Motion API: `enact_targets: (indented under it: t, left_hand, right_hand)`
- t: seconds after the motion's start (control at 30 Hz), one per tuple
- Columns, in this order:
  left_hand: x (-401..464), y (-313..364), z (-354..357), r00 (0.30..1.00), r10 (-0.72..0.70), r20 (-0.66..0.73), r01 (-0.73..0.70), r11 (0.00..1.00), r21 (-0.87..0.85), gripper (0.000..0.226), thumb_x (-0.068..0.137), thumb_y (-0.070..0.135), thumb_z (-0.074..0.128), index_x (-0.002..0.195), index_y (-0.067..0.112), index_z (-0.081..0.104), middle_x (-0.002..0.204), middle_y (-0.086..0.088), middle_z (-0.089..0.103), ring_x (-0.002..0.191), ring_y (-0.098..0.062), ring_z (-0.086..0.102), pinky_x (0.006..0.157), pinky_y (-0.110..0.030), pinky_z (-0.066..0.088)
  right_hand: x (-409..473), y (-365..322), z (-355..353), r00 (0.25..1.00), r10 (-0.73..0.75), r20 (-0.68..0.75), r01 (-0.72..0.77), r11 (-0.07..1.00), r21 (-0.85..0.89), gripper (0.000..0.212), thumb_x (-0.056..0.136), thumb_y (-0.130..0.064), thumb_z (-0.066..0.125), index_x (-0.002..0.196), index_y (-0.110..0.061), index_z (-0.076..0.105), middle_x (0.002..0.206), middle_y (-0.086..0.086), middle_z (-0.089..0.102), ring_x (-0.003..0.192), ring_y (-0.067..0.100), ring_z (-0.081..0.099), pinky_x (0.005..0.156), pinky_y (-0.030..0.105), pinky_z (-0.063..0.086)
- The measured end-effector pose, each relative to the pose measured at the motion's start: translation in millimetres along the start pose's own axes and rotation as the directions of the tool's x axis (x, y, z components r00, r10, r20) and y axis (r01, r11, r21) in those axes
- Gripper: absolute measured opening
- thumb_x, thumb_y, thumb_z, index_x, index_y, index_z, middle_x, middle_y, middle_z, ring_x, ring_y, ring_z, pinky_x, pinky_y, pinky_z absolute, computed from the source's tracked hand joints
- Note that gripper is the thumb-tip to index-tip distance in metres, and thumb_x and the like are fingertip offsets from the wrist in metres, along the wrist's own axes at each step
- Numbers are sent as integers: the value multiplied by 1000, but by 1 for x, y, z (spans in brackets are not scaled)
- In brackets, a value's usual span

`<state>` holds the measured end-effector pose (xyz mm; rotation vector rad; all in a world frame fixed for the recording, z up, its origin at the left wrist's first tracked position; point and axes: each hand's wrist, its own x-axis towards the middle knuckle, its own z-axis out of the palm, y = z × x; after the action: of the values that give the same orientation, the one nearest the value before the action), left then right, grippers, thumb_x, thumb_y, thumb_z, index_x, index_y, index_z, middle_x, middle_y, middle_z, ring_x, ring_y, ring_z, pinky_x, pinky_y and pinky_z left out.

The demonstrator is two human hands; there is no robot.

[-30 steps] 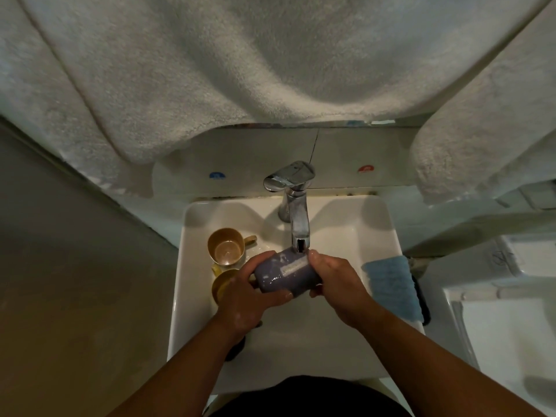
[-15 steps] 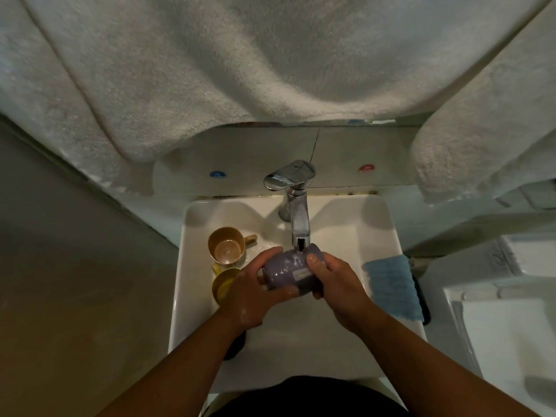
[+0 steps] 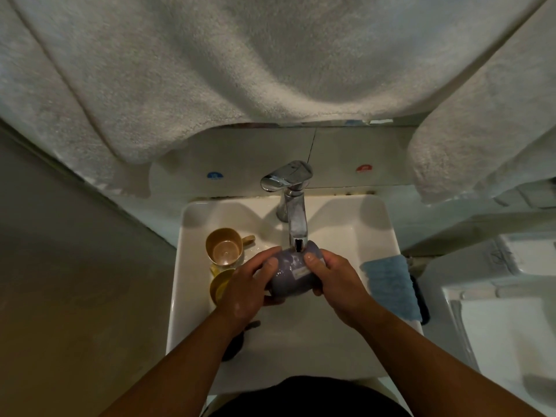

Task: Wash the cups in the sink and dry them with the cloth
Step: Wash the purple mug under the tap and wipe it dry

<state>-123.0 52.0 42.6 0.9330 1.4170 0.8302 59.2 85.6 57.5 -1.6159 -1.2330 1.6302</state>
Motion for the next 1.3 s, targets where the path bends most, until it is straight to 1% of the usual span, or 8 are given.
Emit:
enact_targets:
  t: [0.17,0.33,0.5,0.63,0.83,0.93,1.07,1.3]
  left_hand:
    - [-4,-1,0,996,94,4,-94,984,153,76,76,18,87,140,31,47,133,7,56,106,0,61,75,-15,56]
    - [-8,3,-3,996,85,-19,-81,982,169,70,82,22,83,143,29,50,130,15,58,106,11,55,76,-4,48]
    - [-7,-2,-1,995,104,-2,-102,980,170,76,72,14,90,134,36,52,128,10,63,112,-10,65,83,-14,54]
    - [-6,-11,-1,995,91,-32,-85,985,152,84,71,20,92,144,31,51,134,7,63,116,-11,65,89,-22,57]
    - [-5,-12,-3,992,123,-30,-115,973,201,83,69,18,93,138,35,50,133,6,63,113,-8,65,83,-16,55]
    - [-4,-16,-4,987,155,-41,-140,958,249,86,68,24,94,143,30,51,135,9,63,116,-7,63,91,-24,57]
    - [-6,-16,1,986,160,-47,-142,954,264,89,65,20,95,142,29,53,133,7,62,115,-13,64,92,-35,59]
    - [-5,-17,-1,979,192,-63,-168,945,280,86,67,20,95,142,25,53,132,6,62,115,-12,64,88,-23,57]
  right_hand:
    - [2,-3,3,996,-74,-53,77,996,49,4,98,-19,62,95,-15,64,79,-5,68,65,1,62,55,15,46]
    - [3,3,8,990,-118,-73,106,982,-157,38,73,-28,88,99,-29,60,88,-10,68,80,5,66,66,20,55]
    - [8,-1,11,975,-61,-213,34,992,-125,19,100,-36,55,90,-25,67,86,-3,71,84,19,68,80,45,60]
    - [1,-3,12,993,-117,3,113,946,-304,36,76,-36,84,99,-26,59,90,-11,65,82,9,63,67,21,50]
    - [6,-11,15,982,-120,-148,65,941,-333,12,91,-35,68,88,-25,62,78,-13,61,75,14,62,55,10,39]
    - [-2,-13,20,989,-136,-56,100,900,-424,36,78,-43,81,96,-26,56,85,-13,60,78,8,58,66,19,45]
    - [3,-19,18,977,-114,-183,31,915,-402,18,99,-33,56,85,-25,62,92,5,70,83,22,65,79,39,57]
    - [3,-11,17,989,-96,-110,46,921,-387,25,82,-43,77,93,-28,61,82,-17,62,76,8,63,59,13,42]
